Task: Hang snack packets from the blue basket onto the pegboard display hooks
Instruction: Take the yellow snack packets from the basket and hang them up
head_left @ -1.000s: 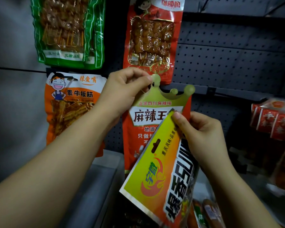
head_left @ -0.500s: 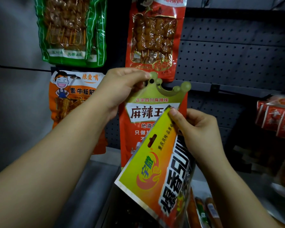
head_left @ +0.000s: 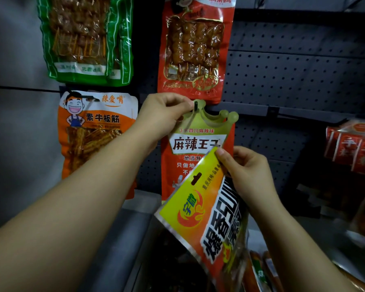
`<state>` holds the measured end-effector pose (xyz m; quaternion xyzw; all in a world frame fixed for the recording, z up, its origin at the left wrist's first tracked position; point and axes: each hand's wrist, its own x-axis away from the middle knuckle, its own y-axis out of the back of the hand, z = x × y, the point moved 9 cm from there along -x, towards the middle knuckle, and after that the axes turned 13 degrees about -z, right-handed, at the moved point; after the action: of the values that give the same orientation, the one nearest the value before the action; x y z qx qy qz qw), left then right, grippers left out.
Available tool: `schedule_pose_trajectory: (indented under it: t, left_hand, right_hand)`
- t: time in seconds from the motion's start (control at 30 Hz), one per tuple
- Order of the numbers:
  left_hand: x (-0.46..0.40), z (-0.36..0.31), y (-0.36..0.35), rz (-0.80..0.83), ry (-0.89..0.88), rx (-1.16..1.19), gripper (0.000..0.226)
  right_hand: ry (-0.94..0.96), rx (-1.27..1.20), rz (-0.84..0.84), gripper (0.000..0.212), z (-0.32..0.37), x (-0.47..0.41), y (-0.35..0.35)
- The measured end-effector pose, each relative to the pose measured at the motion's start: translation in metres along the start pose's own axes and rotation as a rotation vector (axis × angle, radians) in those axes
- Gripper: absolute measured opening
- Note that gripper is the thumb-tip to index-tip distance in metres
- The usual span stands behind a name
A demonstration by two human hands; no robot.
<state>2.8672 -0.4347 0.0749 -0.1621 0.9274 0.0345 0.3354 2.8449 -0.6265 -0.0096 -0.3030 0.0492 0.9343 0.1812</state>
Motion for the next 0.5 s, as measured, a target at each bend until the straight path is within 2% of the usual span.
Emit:
schedule_pose_trajectory:
  t: [0.1,0.23,0.37,0.5]
  left_hand:
    - [-0.005,0.011,-0.004,-0.043,-0.004,0.052,0.004]
    - [-0.006,0.048,-0.006,-0.078,0.079,0.123,0.035]
    - [-0.007,0.088,-0.02,0.039,0.18,0.08,0.021]
    - [-0.024,0.104,-0.026,0.025,0.177,0.018,0.012]
  right_hand:
    - [-0.104,-0.021,-0.046,0.015,-0.02,-0.008,-0.002]
    - [-0.209,-0.032,-0.101,0.013,-0.038,-0.022,-0.01]
    - [-0.225,0.007,-0.121,0.015,-0.047,-0.037,-0.017]
    - [-0.229,0.096,-0.159,0.019,-0.057,-0.052,-0.02]
